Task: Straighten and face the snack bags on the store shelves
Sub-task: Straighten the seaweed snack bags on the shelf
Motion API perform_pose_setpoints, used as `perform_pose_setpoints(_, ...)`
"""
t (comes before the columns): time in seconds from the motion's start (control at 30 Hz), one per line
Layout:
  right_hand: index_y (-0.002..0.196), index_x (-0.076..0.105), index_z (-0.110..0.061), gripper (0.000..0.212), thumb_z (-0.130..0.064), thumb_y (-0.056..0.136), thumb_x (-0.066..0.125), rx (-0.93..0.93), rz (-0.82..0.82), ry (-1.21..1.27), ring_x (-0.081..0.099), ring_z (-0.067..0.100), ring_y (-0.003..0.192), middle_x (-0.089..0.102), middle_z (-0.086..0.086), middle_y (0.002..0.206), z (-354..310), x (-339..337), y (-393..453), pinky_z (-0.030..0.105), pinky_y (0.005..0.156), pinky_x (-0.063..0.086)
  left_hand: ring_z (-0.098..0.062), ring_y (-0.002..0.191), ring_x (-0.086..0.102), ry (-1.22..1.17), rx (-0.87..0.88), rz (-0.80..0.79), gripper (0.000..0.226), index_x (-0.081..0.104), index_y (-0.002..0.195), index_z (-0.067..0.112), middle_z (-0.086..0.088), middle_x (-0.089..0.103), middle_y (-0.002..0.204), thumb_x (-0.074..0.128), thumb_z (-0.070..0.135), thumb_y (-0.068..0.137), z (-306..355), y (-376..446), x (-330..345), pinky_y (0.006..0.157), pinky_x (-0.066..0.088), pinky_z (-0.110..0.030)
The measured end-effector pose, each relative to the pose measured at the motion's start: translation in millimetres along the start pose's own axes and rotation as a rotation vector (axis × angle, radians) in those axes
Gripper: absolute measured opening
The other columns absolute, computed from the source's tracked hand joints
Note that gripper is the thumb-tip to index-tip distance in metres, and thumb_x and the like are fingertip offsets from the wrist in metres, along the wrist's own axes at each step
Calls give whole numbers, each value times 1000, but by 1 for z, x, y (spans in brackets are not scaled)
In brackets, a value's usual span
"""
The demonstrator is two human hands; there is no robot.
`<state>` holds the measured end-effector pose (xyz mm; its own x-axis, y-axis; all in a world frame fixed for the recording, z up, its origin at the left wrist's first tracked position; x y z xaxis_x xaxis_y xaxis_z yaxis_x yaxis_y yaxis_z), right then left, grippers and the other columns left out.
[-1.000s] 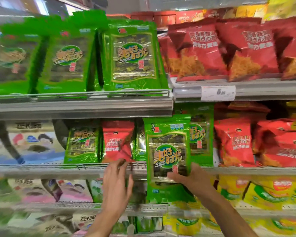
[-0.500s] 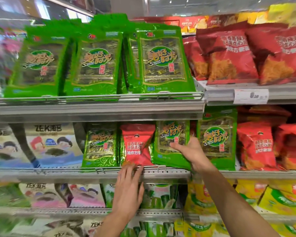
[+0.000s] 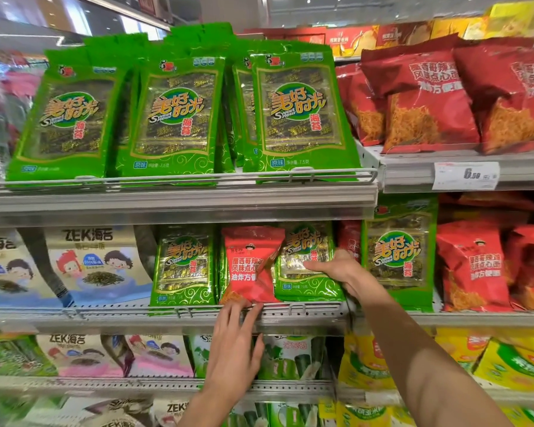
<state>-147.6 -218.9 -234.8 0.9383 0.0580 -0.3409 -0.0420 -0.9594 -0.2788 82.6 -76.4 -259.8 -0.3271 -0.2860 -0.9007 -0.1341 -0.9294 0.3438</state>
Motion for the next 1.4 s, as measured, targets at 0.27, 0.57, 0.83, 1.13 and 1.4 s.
perform_pose_setpoints(0.27, 94, 54, -4, 62, -62, 83, 73, -126, 336, -367, 61, 24, 72, 57, 6, 79, 11, -8, -25, 34, 63, 47, -23, 137, 33, 19, -37, 13, 60, 42, 146, 25, 0, 39, 141, 63, 30, 90, 0, 0, 6, 115, 37, -45)
perform_pose_setpoints(0.57, 160, 9, 1, 97, -55, 97, 58, -190, 390, -621, 52, 33, 132, 43, 20, 151, 13, 11, -68, 40, 104, 47, -26, 134, 40, 6, -34, 41, 58, 48, 143, 17, -7, 40, 142, 67, 24, 88, 7, -7, 4, 109, 45, -45)
perform_pose_setpoints(0.83, 102, 74, -13, 15, -18, 87, 76, -558, 694, -428, 68, 23, 70, 73, 2, 81, 17, -57, -137, 27, 60, 47, -17, 126, 44, -100, 166, 101, 47, 51, 136, 17, -1, 45, 132, 60, 23, 90, 90, 11, 16, 107, 42, -33)
perform_pose_setpoints(1.13, 119, 59, -10, 50, -22, 78, 87, -535, 877, -117, 50, 13, 96, 55, -2, 101, 56, -171, -120, 30, 86, 42, -27, 129, 47, 24, 70, 30, 54, 52, 140, 11, -8, 50, 135, 67, 24, 90, 124, 36, 44, 114, 36, -49)
perform_pose_setpoints(1.4, 124, 60, -35, 60, -44, 72, 90, -370, 245, -20, 69, 5, 104, 74, -16, 108, 70, -162, -43, 33, 91, 53, -29, 123, 51, 102, 46, 100, 56, 59, 132, 10, -10, 54, 130, 76, 22, 81, 127, 38, 53, 111, 41, -47)
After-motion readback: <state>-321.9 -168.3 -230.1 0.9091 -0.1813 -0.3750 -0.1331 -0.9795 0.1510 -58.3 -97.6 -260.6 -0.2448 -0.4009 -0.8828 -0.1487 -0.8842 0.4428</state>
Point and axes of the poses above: each hand's wrist, its own y-axis towards the middle knuckle, its own x-axis out of the palm, z = x × y, the point moved 8 cm from there along y, towards the middle knuckle
